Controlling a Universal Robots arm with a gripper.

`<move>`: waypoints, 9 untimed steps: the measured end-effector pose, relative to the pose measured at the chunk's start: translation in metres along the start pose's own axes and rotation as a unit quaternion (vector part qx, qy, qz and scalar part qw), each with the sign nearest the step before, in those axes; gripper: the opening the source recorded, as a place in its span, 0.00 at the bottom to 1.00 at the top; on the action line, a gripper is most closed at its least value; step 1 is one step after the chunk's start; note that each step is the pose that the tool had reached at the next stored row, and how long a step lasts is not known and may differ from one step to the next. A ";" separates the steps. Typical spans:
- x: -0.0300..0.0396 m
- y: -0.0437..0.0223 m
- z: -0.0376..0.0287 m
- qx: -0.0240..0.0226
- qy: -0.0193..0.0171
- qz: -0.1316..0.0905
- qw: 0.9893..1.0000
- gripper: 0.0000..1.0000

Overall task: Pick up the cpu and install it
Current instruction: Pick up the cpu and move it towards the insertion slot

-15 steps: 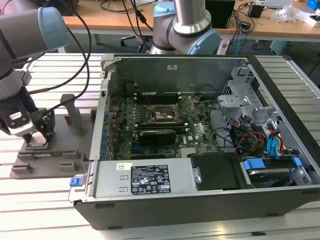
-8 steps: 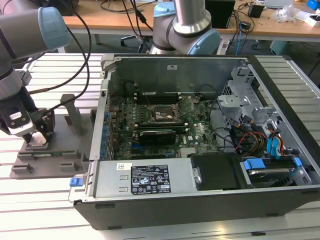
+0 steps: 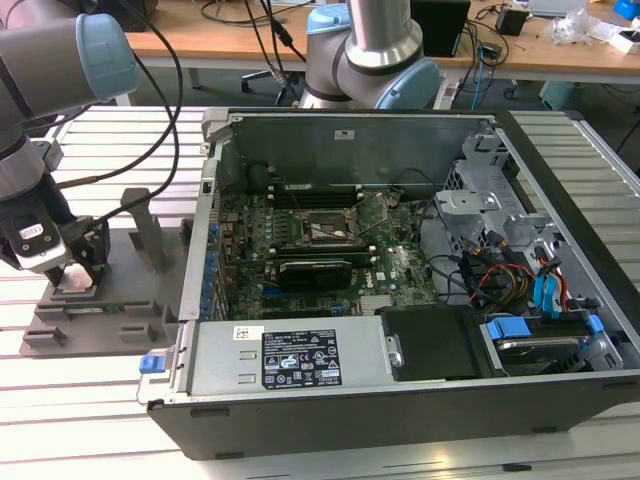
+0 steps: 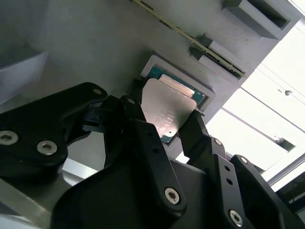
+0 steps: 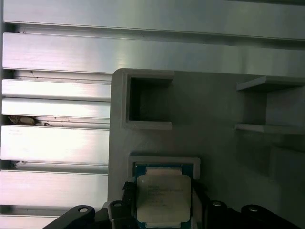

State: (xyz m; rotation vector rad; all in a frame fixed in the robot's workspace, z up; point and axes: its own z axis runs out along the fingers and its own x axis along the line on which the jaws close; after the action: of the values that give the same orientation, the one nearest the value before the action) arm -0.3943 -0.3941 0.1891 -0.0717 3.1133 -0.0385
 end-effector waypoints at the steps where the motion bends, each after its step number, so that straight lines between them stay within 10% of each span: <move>1: 0.0000 -0.0001 -0.0028 0.000 0.000 0.000 1.000 0.55; 9: -0.0002 -0.0002 -0.0099 0.000 0.000 0.000 1.000 0.55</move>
State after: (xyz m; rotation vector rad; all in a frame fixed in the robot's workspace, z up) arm -0.3944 -0.3940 0.1990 -0.0715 3.1132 -0.0385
